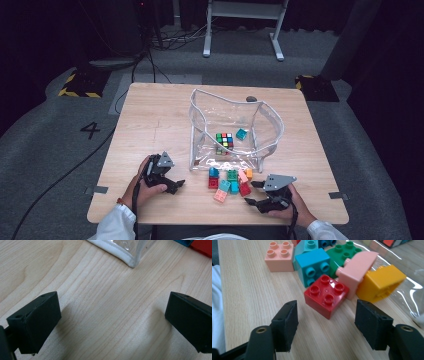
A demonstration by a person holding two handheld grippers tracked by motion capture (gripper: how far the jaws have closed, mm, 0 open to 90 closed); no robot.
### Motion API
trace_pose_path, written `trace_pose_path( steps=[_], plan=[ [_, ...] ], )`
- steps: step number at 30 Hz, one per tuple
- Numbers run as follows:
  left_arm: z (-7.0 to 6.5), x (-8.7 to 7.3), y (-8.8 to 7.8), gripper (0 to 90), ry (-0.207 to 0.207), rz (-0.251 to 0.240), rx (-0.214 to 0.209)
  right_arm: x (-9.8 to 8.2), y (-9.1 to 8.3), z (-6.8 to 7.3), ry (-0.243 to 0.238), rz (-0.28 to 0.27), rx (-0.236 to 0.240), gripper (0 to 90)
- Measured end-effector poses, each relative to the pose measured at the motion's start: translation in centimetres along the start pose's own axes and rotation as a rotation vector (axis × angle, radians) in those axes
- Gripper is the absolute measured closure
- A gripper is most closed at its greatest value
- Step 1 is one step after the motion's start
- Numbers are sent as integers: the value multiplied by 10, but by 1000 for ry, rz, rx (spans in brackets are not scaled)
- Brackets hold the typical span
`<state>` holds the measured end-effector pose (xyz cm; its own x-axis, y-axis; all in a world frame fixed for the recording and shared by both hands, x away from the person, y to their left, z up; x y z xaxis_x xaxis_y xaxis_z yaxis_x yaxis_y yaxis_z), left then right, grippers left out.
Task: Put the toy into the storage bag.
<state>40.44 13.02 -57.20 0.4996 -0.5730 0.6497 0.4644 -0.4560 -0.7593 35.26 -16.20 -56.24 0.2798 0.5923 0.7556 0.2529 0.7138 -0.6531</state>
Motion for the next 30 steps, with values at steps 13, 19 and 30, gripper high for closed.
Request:
trace_pose_path(
  steps=[13,19,30],
  plan=[
    [0,0,0,4,-1,0,0,11,11,3,11,-14,-22,474],
    [0,0,0,4,-1,-2,-4,9,8,3,4,-16,-15,532],
    [0,0,0,4,0,-3,-5,-1,-6,-5,-33,-19,-25,592]
  ],
)
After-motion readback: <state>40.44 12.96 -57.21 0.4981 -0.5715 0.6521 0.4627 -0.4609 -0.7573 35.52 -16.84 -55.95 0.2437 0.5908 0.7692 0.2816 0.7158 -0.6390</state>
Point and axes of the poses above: each handheld gripper's, and its own axes: y roughly forward along the jaws, x roughly out of its top, z roughly to its left, the point moved 9 cm from there along y, roughly forward along the jaws, and after that the axes turned 5 degrees about x, right-handed, at the moved point
